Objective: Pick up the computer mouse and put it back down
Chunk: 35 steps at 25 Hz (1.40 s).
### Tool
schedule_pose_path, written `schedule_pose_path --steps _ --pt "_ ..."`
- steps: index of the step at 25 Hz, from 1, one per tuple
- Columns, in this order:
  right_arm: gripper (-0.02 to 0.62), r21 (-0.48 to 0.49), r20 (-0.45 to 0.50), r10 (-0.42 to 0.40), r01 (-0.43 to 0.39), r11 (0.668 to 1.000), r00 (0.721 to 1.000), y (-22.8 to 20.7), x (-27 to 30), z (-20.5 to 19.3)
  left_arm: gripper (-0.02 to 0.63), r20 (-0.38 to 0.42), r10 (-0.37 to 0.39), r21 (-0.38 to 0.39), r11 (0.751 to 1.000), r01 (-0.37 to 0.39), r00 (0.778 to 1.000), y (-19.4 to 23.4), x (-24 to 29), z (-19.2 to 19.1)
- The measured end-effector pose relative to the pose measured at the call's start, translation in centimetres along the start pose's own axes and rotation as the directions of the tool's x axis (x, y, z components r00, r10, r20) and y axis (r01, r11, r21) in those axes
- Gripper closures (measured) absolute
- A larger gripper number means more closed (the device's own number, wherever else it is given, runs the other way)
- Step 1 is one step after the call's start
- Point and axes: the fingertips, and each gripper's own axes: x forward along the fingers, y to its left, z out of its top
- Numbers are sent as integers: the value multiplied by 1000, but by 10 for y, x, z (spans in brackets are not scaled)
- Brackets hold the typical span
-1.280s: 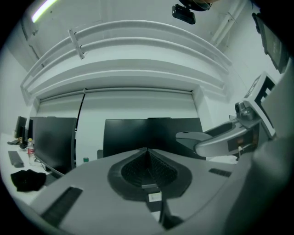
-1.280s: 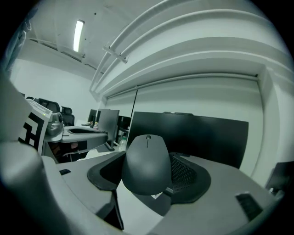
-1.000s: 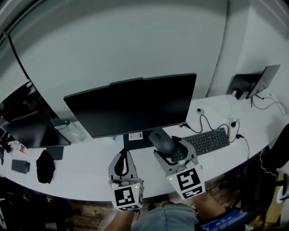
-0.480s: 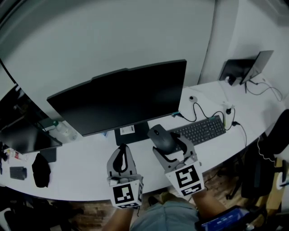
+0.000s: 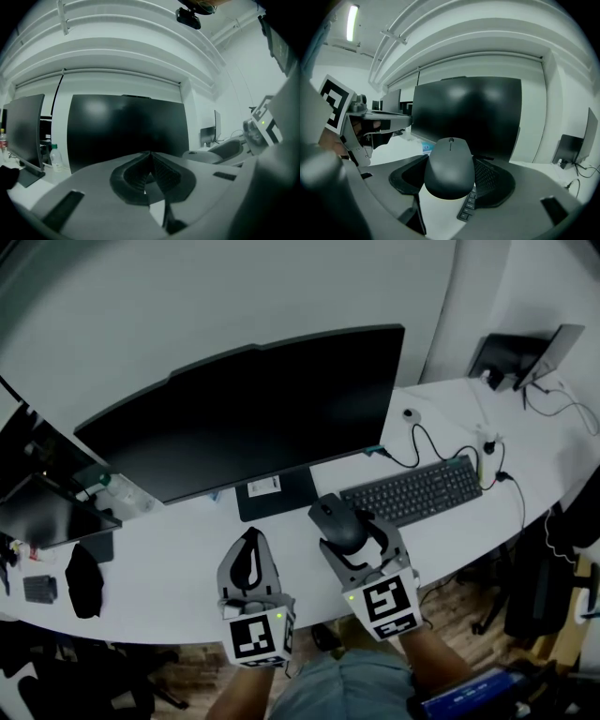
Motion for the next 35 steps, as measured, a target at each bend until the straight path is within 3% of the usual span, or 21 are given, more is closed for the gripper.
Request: schedule_pose_path --steps 19,35 --pt "293 89 -157 73 -59 994 985 13 36 -86 598 -133 3 -20 1000 -6 991 1 18 -48" --pt "293 159 -290 147 -104 982 946 40 45 -164 598 -229 -19 -47 999 9 973 -9 19 -95"
